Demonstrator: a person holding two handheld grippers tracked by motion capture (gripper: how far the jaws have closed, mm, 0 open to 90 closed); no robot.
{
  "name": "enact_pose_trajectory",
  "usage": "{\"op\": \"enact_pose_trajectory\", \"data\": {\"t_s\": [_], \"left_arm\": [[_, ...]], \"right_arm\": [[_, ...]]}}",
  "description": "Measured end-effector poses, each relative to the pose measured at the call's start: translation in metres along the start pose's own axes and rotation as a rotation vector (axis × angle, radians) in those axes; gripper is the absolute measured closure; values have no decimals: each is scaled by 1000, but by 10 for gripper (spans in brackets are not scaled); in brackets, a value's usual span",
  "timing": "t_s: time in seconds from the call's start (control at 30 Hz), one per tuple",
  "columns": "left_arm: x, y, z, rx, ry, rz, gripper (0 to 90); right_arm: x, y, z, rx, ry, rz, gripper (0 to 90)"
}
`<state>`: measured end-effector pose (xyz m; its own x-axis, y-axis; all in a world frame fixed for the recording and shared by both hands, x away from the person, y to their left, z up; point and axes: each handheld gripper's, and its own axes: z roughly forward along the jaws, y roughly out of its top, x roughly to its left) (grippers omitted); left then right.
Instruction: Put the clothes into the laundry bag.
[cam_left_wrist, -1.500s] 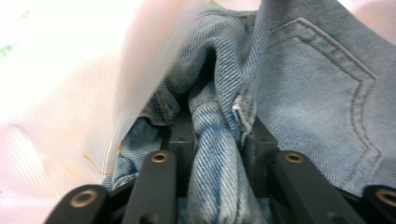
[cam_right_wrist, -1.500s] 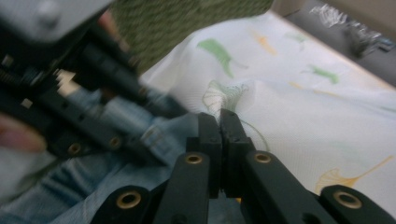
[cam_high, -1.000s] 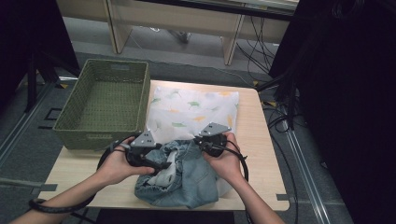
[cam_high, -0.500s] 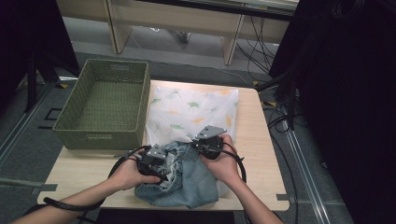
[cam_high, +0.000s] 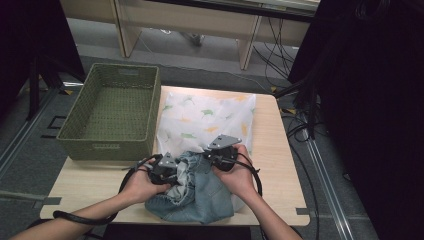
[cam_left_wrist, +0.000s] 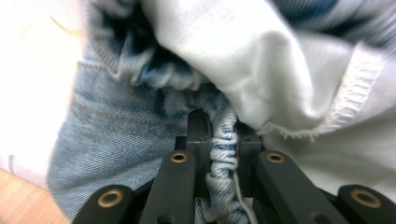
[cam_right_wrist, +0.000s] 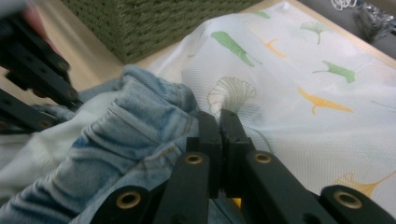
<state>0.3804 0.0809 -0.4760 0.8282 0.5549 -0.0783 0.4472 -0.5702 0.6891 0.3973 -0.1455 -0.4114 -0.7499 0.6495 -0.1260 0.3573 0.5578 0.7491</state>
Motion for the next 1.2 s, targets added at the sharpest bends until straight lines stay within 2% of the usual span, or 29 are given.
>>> {"op": "enact_pose_trajectory", "data": {"t_s": [0.07, 0.1, 0.13, 0.17, 0.23, 0.3, 0.33, 0.37, 0.43, 0.5, 0.53, 0.57, 0.6, 0.63, 0.67, 0.73, 0.77, 0.83, 0.87, 0.9, 0.93, 1.0, 1.07, 1.13, 1.17, 1.2], "left_arm": [[0, 8, -15, -75, -35, -45, 812], [0, 12, -24, -114, -45, -59, 813], [-1, 20, -38, -179, -62, -82, 814], [-1, 20, -38, -179, -62, -82, 814], [-1, 30, -56, -253, -76, -101, 815], [-5, 43, -73, -301, -65, -68, 815], [-5, 43, -73, -301, -65, -68, 815], [-9, 47, -78, -310, -65, -48, 815], [-13, 52, -81, -320, -67, -32, 815], [-17, 59, -83, -288, -38, 36, 813], [-17, 59, -83, -288, -38, 36, 813], [-19, 62, -80, -267, -36, 67, 813], [-20, 65, -72, -226, -40, 95, 811], [-20, 65, -72, -226, -40, 95, 810], [-21, 66, -63, -191, -61, 113, 810], [-21, 66, -45, -153, -51, 137, 808], [-20, 63, -26, -115, -56, 130, 807], [-16, 60, -6, -77, -59, 129, 806], [-16, 60, -6, -77, -59, 129, 805], [-14, 56, 6, -58, -56, 125, 804], [-14, 53, 16, -57, -53, 99, 804], [-13, 47, 30, -26, -58, 98, 800], [-11, 44, 32, -16, -63, 111, 787], [-10, 44, 28, -55, -71, 79, 770], [-9, 45, 22, -69, -83, 80, 739], [-8, 45, 18, -75, -91, 79, 620]], "right_arm": [[-1, 1, -1, -8, -2, -4, 900], [-1, 1, -2, -16, -4, 10, 900], [-2, 3, -5, -45, -13, 19, 900], [-2, 3, -5, -45, -13, 19, 900], [-1, 7, -9, -73, -17, 28, 900], [3, 14, -15, -114, -18, 30, 900], [3, 14, -15, -114, -18, 30, 900], [4, 16, -17, -126, -17, 33, 900], [9, 21, -22, -154, -6, 35, 900], [12, 26, -27, -178, -7, 28, 900], [13, 27, -29, -189, -5, 30, 900], [13, 27, -29, -189, -5, 30, 900], [13, 29, -31, -207, 9, 39, 900], [13, 29, -31, -207, 9, 39, 900], [14, 30, -31, -211, 13, 43, 900], [15, 30, -30, -205, 20, 39, 900], [15, 27, -26, -190, 24, 38, 900], [14, 24, -23, -177, 25, 42, 900], [14, 23, -22, -170, 29, 47, 900], [13, 22, -21, -162, 30, 45, 900], [13, 22, -21, -162, 30, 45, 900], [12, 20, -20, -150, 29, 41, 900], [10, 18, -19, -135, 32, 36, 900], [8, 15, -17, -117, 28, 29, 900], [7, 14, -16, -104, 26, 28, 900], [5, 9, -14, -80, 29, 32, 900]]}}
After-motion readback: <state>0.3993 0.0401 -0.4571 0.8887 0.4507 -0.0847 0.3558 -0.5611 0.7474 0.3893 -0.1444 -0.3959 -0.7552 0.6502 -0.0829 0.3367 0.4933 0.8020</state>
